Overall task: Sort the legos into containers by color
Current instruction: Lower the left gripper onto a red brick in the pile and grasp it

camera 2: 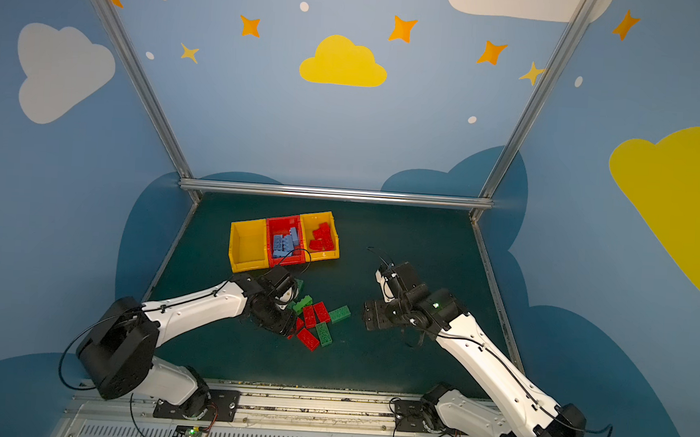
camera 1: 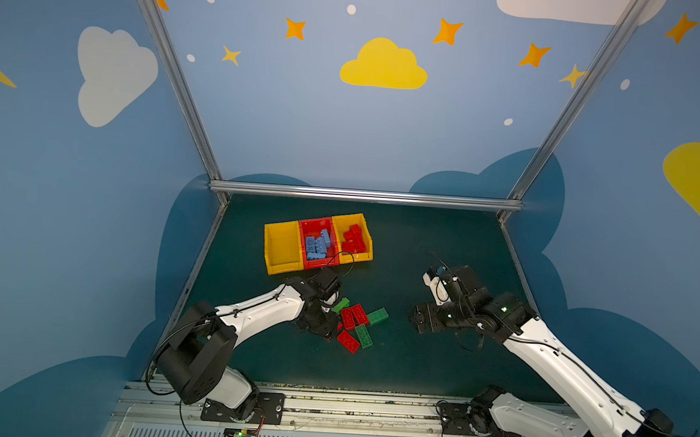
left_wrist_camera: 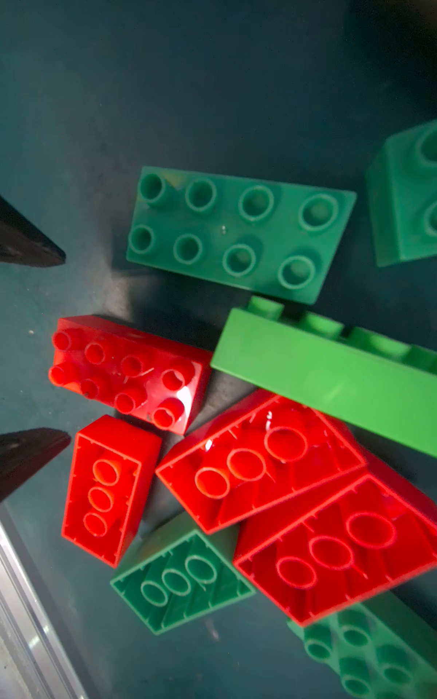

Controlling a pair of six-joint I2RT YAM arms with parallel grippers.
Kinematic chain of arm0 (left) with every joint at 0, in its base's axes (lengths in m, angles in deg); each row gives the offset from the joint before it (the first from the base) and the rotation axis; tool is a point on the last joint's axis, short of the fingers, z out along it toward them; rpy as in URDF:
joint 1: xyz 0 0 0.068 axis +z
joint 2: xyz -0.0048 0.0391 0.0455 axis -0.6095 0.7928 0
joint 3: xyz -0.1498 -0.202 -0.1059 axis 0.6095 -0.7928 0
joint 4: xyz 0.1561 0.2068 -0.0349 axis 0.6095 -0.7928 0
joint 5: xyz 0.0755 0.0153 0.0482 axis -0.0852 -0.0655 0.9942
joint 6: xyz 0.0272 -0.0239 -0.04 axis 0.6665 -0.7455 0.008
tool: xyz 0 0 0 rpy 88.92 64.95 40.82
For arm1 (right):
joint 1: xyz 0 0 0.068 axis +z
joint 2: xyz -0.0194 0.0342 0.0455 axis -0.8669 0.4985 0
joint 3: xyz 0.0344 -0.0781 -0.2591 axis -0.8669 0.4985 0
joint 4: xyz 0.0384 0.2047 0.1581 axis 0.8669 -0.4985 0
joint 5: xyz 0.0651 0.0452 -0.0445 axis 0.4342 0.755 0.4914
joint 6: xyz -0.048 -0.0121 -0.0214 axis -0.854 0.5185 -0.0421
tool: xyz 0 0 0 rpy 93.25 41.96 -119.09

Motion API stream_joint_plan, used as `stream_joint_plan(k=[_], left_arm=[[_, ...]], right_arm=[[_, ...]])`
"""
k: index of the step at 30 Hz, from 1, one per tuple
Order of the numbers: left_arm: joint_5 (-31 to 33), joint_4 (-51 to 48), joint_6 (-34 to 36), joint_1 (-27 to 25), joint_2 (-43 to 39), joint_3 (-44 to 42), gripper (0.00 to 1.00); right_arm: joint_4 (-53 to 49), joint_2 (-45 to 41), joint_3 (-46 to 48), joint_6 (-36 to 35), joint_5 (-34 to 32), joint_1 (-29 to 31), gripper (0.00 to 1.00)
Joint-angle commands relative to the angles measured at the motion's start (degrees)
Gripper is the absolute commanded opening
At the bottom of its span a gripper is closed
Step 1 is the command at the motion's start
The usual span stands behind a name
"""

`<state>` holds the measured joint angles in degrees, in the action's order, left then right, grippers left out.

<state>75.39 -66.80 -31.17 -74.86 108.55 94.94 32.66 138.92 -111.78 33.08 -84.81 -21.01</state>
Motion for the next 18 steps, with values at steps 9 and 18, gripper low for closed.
stream_joint_plan(k=[9,18], left_arm=[[0.8,-1.3,-0.1,-1.9,3.0,0.5,0.65],[2.0,-0.7,-0.3,-3.8,7.4,3.1,0.61]], right_arm=[[-0.7,-3.1,1.2,-0.1,-2.2,-0.2,0.94],[-1.1,-3.5,1.7,-0.3,-2.4,-0.7,0.94]])
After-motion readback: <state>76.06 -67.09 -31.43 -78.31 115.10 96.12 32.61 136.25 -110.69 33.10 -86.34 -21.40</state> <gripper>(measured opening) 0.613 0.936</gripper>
